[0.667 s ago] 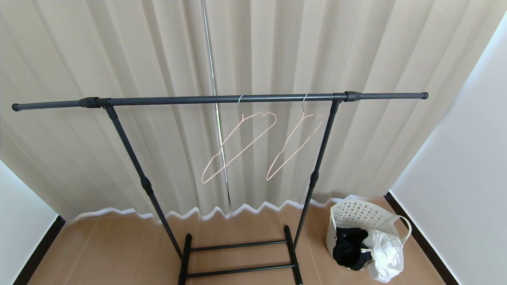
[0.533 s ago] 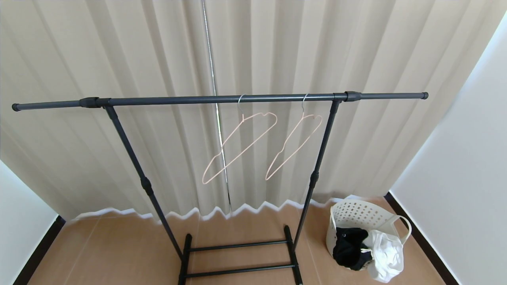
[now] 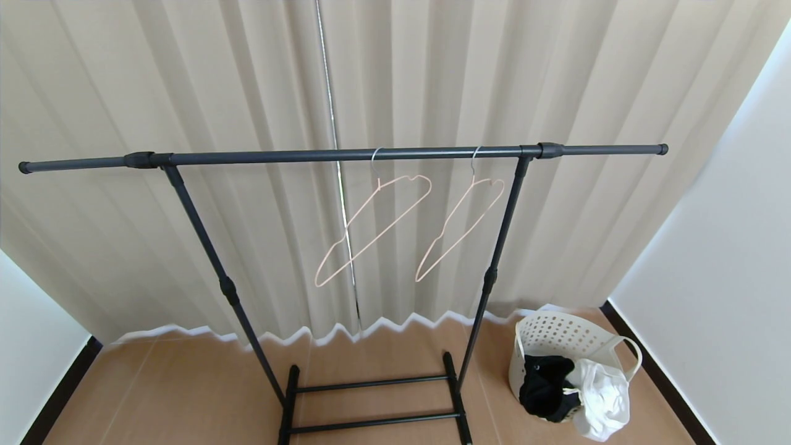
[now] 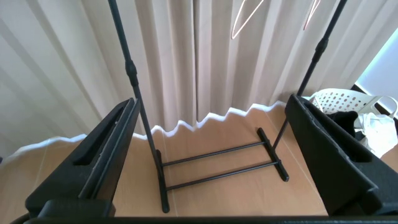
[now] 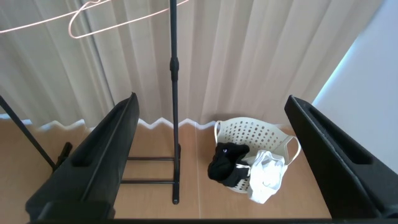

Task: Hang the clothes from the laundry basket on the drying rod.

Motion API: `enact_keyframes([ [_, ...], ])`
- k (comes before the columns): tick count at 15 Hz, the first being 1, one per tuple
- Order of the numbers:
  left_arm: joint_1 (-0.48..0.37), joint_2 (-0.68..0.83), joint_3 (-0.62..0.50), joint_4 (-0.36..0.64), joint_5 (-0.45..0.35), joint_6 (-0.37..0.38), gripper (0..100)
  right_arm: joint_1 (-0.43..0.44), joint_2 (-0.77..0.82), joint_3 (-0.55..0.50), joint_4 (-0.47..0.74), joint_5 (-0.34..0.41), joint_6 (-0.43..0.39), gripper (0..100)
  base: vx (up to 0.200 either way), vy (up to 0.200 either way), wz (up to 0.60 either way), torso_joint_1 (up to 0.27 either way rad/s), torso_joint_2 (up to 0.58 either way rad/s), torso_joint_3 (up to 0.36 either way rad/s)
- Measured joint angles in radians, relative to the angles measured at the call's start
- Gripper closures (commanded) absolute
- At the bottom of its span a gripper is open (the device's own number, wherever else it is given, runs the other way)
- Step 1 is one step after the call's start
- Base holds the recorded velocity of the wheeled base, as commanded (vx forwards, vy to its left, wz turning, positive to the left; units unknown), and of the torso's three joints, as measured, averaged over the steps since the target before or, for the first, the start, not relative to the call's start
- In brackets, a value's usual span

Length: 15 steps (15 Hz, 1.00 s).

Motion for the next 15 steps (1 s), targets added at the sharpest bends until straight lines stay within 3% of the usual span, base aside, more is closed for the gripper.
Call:
enact_keyframes([
  [15,-0.001,0.0,0.0,0.0,0.002,-0.012,0,0.0,0.0,-0.001,0.002,0.0,0.001,0,0.0,0.0,0.0,-0.004,0.0,0.004],
])
